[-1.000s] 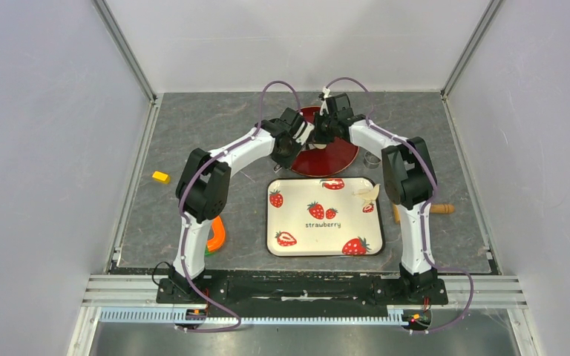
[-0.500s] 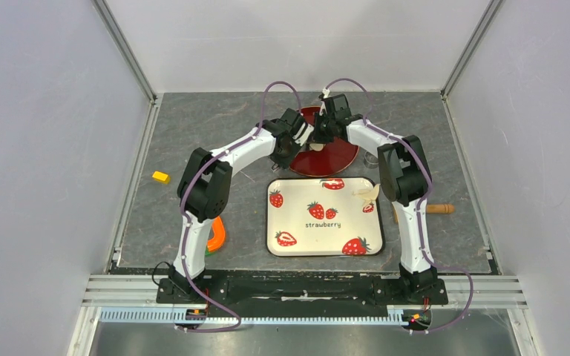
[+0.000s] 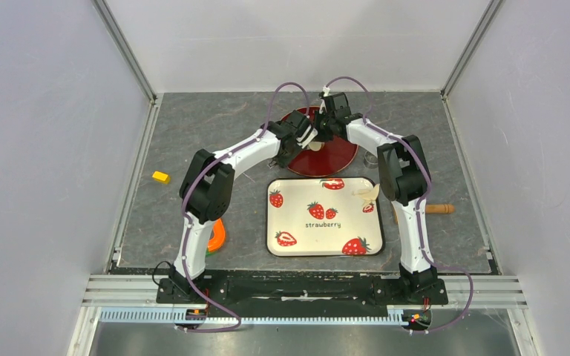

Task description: Roll out the dumpling wrappers from the dough

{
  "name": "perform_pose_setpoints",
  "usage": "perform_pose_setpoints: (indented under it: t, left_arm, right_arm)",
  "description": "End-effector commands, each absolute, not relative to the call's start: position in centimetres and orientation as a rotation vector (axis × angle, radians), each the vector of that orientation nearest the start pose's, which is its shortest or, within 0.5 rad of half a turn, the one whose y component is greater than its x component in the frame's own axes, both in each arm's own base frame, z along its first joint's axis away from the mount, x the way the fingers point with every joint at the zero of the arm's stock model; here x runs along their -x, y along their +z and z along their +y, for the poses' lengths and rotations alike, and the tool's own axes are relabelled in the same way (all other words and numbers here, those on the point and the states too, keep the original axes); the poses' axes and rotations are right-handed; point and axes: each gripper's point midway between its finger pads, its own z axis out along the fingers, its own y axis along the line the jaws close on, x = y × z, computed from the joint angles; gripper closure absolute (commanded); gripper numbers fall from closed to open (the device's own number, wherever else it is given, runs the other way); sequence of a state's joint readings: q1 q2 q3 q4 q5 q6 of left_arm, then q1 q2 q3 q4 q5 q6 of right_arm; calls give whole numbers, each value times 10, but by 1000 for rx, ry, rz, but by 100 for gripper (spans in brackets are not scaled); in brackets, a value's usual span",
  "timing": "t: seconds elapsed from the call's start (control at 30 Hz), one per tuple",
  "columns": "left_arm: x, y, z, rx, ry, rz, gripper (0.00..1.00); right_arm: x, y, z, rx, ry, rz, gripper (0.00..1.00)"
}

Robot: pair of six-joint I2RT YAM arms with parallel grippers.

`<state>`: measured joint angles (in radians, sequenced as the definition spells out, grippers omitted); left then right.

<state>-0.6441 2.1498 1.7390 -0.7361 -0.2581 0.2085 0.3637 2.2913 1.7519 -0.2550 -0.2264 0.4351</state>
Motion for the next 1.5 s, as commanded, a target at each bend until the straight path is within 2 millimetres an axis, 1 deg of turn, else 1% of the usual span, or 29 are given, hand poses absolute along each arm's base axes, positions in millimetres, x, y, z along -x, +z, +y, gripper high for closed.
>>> perform_pose_setpoints:
  t: [0.0,0.17,0.37,0.53,0.6,0.67,0.73,0.8,0.83,0.87,0.9,0.93,0.97,1.03,1.1,1.13,1.17,1.23,1.27,1.3,1.33,1.4,1.47]
  left_arm:
    - [-428,103,-234,-1050,339,2333,98]
    - [-428,111,-221,-1046,426,2318,98]
    - [-428,127,-205,-1022,528,2295,98]
    - [-427,139,-200,-996,546,2284,98]
    - [-427,143,-195,-995,577,2277,98]
    - [-426,147,-191,-989,595,2273,98]
    - [-423,152,-188,-969,584,2274,98]
    - [-418,156,-188,-929,522,2288,98]
    - [-414,156,-191,-904,459,2302,98]
    - [-409,157,-195,-874,370,2316,98]
    - [-406,160,-200,-847,301,2313,98]
    - [-398,162,-207,-835,202,2315,98]
    - [-393,168,-212,-803,124,2303,98]
    - [-378,175,-220,-733,-41,2308,98]
    - [-364,180,-225,-672,-180,2301,98]
    - [-356,186,-229,-634,-260,2292,98]
    - [-348,185,-231,-602,-321,2290,98]
    - [-331,191,-235,-545,-459,2260,98]
    - [-323,189,-235,-514,-518,2257,98]
    - [-316,193,-235,-473,-569,2245,98]
    - [-309,189,-234,-450,-614,2242,98]
    - [-296,186,-230,-373,-683,2234,98]
    - [-283,174,-226,-314,-742,2252,98]
  right_arm:
    - [-524,22,252,4,593,2461,100]
    - [-524,20,254,6,611,2465,100]
    - [-524,19,259,3,644,2470,100]
    - [-525,18,261,-4,670,2468,100]
    - [-524,23,266,4,709,2457,100]
    - [-524,31,274,23,776,2433,97]
    - [-523,47,284,46,863,2385,84]
    - [-520,63,289,58,923,2334,58]
    - [-519,72,291,61,947,2305,45]
    - [-516,79,293,66,970,2284,35]
    - [-515,87,294,74,992,2262,28]
    - [-512,96,296,81,1013,2243,21]
    - [-511,104,297,89,1030,2216,16]
    - [-503,115,293,83,1025,2205,10]
    - [-494,123,283,65,983,2193,3]
    - [-489,129,279,57,972,2174,2]
    - [-481,135,275,53,972,2156,2]
    - [-466,147,269,55,992,2120,2]
    - [-456,152,266,56,999,2112,2]
    - [-447,155,263,58,1003,2104,2]
    - [-435,158,259,59,1005,2099,2]
    - [-412,158,248,51,995,2093,2]
    - [-386,155,236,31,979,2091,2]
